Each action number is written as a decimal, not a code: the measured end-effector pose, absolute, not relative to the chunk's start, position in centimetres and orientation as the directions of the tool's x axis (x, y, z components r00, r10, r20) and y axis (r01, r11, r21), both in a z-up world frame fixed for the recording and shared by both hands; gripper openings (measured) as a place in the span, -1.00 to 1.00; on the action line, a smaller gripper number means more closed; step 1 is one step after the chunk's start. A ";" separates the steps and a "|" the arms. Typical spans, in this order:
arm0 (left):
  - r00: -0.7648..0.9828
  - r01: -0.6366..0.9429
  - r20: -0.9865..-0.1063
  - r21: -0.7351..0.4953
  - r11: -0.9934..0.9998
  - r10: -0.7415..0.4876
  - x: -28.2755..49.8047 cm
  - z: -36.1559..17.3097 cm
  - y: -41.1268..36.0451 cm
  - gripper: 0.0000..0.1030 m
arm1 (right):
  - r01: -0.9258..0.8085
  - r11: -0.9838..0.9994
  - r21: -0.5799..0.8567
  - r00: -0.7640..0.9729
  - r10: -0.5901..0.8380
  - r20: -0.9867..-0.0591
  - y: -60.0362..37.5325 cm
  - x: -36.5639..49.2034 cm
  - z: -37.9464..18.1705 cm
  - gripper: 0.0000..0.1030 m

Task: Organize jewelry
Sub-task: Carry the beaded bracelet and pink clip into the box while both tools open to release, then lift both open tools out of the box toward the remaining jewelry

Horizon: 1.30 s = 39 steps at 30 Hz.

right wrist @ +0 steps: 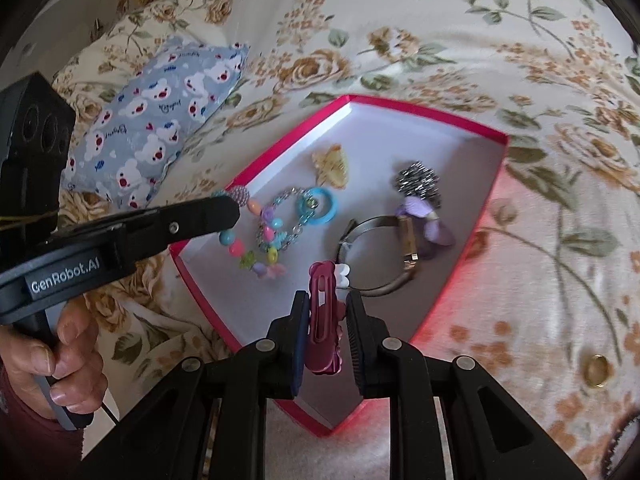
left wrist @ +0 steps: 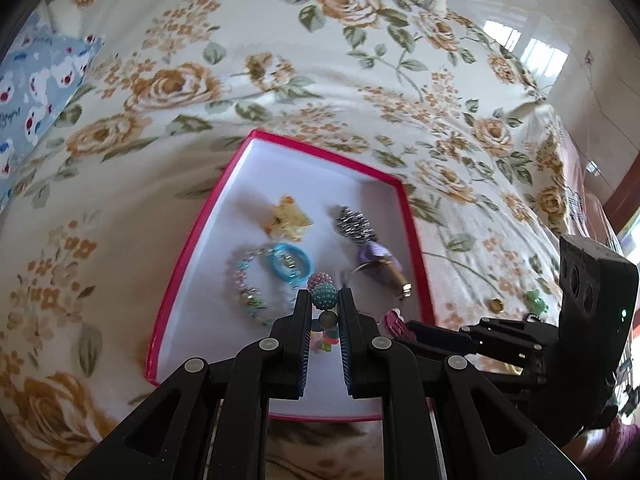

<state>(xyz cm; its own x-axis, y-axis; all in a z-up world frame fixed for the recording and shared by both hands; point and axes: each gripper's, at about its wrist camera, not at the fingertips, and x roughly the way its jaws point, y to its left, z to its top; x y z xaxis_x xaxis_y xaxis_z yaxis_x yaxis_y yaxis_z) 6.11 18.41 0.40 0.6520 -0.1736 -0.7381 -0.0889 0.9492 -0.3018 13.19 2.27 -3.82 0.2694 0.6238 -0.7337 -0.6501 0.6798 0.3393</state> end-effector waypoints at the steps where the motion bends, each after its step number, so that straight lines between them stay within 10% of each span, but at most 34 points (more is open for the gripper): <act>1: 0.649 -0.097 -0.742 -0.300 0.949 -0.168 6.2 0.2 18.6 -0.76 | -0.653 0.678 0.337 0.264 0.621 -0.738 2.6 13.2 -4.1 -0.64; 27: 0.569 -0.195 -0.820 -0.212 0.958 -0.066 8.1 -4.3 19.7 -0.75 | -0.690 0.675 0.260 0.260 0.567 -0.782 4.9 13.0 -5.9 -0.61; 39: 0.579 -0.220 -0.815 -0.198 0.955 -0.036 7.1 -3.4 19.4 -0.15 | -0.665 0.678 0.312 0.263 0.605 -0.751 3.2 13.1 -4.5 -0.32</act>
<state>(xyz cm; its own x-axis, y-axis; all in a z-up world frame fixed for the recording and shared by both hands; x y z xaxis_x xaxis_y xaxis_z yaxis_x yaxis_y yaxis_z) 7.08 19.35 -3.37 0.5787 -0.0357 -0.8148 -0.2200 0.9552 -0.1981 13.15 3.15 -4.48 0.2634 0.6049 -0.7515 -0.6655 0.6779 0.3124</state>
